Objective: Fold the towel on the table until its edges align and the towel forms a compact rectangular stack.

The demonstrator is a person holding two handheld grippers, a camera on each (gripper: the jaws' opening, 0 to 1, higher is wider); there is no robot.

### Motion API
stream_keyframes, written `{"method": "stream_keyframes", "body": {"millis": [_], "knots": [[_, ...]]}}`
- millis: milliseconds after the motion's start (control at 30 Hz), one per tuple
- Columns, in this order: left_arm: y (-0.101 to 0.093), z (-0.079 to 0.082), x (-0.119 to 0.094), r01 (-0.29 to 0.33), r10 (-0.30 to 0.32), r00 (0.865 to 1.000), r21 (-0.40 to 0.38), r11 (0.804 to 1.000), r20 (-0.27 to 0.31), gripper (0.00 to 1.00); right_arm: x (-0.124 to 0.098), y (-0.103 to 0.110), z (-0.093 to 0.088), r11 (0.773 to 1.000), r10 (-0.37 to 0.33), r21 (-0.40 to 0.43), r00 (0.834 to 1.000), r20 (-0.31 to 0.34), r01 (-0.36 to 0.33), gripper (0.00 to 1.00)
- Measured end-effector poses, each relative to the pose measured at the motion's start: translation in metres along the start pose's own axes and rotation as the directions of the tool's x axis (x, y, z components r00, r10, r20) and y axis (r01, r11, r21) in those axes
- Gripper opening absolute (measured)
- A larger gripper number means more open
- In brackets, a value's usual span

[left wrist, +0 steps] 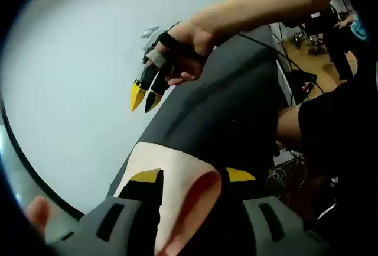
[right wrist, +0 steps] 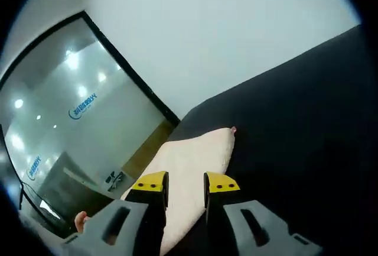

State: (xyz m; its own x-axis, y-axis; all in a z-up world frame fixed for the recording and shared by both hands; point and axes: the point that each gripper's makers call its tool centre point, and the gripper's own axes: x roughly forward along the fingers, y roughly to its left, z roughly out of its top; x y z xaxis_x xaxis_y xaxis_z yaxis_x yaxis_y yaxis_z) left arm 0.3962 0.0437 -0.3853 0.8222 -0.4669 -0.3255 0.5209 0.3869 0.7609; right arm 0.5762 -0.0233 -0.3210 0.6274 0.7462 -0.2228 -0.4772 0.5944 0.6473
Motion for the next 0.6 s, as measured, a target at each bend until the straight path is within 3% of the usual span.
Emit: {"method": "stream_keyframes", "body": {"millis": [133,200,300,367,467,533,600], "knots": [[-0.003,0.006,-0.004,-0.05,0.05,0.999,0.083,0.995,0.004,0.34,0.019,-0.034,0.012,0.996,-0.069,0.061,0.997,-0.029,0.07,0.22],[-0.01,0.006,-0.004,-0.052,0.052,0.999,0.125,0.991,0.007,0.3,0.035,-0.057,0.035,0.984,-0.105,0.145,0.994,-0.021,0.107,0.22],[-0.016,0.006,-0.002,-0.044,0.044,0.999,0.14,0.989,0.003,0.2,0.054,-0.076,0.041,0.983,-0.132,0.118,0.987,-0.091,0.143,0.23],[-0.017,0.005,-0.002,-0.034,0.035,0.999,0.117,0.993,-0.011,0.16,0.073,-0.083,0.044,0.97,-0.095,0.209,0.987,-0.131,0.121,0.26],[-0.017,0.001,-0.002,-0.024,0.026,0.999,0.066,0.997,-0.03,0.11,0.098,-0.068,0.039,0.943,0.025,0.331,0.982,-0.187,0.039,0.39],[-0.018,-0.002,-0.001,-0.023,0.025,0.999,0.048,0.999,-0.035,0.07,0.112,-0.064,0.02,0.955,0.008,0.288,0.961,-0.276,0.075,0.43],[-0.019,0.0,0.0,-0.025,0.026,0.999,0.029,0.999,-0.032,0.05,0.124,-0.075,0.008,0.974,-0.087,0.166,0.935,-0.344,0.152,0.35]]}}
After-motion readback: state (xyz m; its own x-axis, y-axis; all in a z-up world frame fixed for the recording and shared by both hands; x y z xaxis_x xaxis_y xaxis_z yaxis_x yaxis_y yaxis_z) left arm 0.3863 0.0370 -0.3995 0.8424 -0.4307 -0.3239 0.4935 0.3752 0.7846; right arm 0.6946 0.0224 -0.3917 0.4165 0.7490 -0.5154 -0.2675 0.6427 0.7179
